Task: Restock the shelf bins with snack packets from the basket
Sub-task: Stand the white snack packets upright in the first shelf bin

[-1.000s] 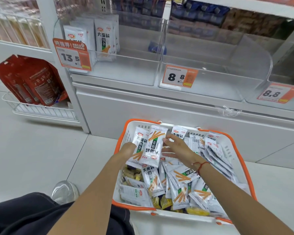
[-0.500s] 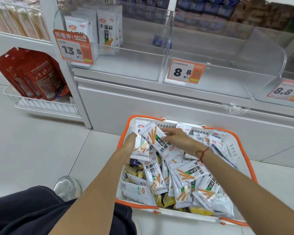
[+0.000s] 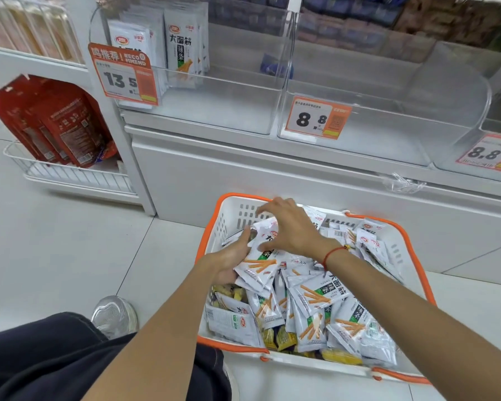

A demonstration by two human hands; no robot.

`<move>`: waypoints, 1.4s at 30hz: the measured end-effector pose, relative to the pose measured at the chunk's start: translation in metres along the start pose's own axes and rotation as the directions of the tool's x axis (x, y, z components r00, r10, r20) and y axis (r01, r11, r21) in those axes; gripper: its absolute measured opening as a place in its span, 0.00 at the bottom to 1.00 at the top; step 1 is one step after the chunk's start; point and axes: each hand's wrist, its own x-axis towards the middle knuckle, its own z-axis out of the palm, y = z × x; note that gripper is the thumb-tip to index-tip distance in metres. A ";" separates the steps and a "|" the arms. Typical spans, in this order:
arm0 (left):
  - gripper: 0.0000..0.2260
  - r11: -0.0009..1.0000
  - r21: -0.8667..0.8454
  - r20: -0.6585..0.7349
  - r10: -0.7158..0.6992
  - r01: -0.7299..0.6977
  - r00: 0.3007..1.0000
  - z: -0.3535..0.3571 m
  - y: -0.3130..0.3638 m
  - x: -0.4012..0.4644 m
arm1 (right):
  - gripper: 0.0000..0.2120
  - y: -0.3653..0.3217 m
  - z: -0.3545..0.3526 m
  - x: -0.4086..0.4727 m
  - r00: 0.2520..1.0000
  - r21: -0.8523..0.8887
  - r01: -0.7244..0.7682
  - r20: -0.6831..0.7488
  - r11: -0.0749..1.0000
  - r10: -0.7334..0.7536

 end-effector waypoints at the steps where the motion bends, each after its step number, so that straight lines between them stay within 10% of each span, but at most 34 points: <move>1: 0.36 0.999 -0.041 -0.030 0.031 -0.032 0.999 0.003 0.000 -0.002 | 0.35 0.001 0.007 0.000 0.991 0.019 -0.093 -0.093 0.996 0.094; 5: 0.22 0.966 -0.205 -0.117 0.136 -0.158 0.984 0.008 0.001 0.004 | 0.32 -0.009 0.031 0.003 0.873 0.520 -0.387 -0.059 0.761 0.485; 8: 0.17 0.963 -0.203 -0.149 0.148 -0.177 0.978 0.005 0.003 0.002 | 0.26 -0.019 0.032 0.007 0.893 0.752 -0.394 0.176 0.529 0.414; 12: 0.15 0.929 -0.305 -0.256 0.132 -0.209 0.958 -0.002 -0.003 0.003 | 0.25 -0.022 0.035 0.013 0.897 0.753 -0.383 0.164 0.535 0.410; 17: 0.13 0.876 -0.378 -0.383 0.144 -0.298 0.912 -0.009 -0.007 0.006 | 0.15 -0.010 0.048 -0.013 0.867 0.124 -0.495 0.138 0.860 0.480; 22: 0.10 0.872 -0.333 -0.442 0.191 -0.358 0.877 -0.009 -0.007 0.006 | 0.19 -0.021 0.090 -0.032 0.828 -0.425 -0.256 0.367 0.868 0.424; 26: 0.09 0.883 -0.304 -0.488 0.179 -0.359 0.854 -0.011 -0.006 0.006 | 0.09 -0.010 0.089 -0.018 0.834 0.009 -0.421 0.398 0.907 0.383; 33: 0.16 0.926 -0.137 -0.566 0.219 -0.353 0.795 -0.004 -0.001 0.003 | 0.12 0.014 0.023 -0.009 0.861 0.770 -0.395 0.118 0.502 0.495; 42: 0.21 0.914 -0.212 -0.435 0.229 -0.346 0.871 0.011 0.012 0.004 | 0.16 -0.024 0.035 0.009 0.874 0.804 -0.243 -0.060 0.543 0.482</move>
